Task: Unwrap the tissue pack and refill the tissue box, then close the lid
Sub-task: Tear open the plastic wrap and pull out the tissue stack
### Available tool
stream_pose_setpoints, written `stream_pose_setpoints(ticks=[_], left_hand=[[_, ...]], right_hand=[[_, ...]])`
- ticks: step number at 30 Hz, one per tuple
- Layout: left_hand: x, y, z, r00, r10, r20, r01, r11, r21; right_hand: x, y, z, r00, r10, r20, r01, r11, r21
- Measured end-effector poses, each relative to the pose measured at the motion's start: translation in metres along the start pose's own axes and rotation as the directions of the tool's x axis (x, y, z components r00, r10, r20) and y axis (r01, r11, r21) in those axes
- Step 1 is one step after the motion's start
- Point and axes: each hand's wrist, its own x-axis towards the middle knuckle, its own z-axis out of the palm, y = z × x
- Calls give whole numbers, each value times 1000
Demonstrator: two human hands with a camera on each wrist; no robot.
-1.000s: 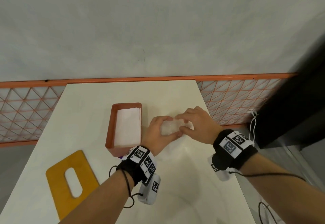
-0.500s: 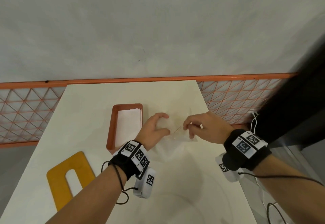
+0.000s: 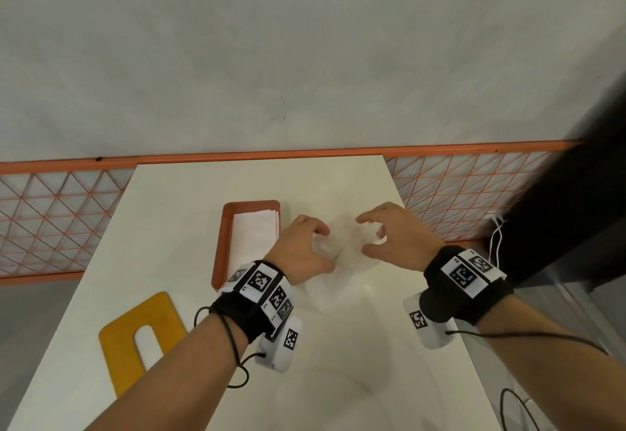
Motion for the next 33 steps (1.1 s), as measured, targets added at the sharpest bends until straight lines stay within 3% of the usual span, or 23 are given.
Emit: stream_pose_setpoints(ticks=[3,9,13,16,18,22,25,28,30,33], left_hand=[[6,7,-3,999,-50,-13,50,998,39],[14,11,-11,1000,11,-28,-7,992,128],[14,8,-15,994,36,-101,-26,994,104],[15,5,-15,978,39,-203,-36,999,16],[12,4,-14,974,46,-224,-56,998,-40],[6,-6,-10,968,150,-202,-142,988,54],[7,-9,-5,975,67,-213,-66,998,16],[0,-2,4,972,-40,-232,19,996,-92],[-5,1,11,974,-90,-210,49,980,-193],[-9,1,14,982,-116,-152,72,961,-266]], right_hand=[[0,1,-3,998,50,24,-52,990,134],[-4,15,-1,992,104,73,-124,924,361],[-8,23,1,993,89,76,-111,914,391],[-11,20,6,999,31,-14,-27,968,250],[-15,16,10,993,-62,-99,66,997,33],[-20,9,16,925,-345,-158,274,896,-350],[-18,11,23,828,-549,-117,453,777,-436],[-13,15,27,773,-628,-89,524,711,-470],[-10,16,25,776,-626,-78,519,703,-486],[-8,14,17,822,-568,-49,467,721,-512]])
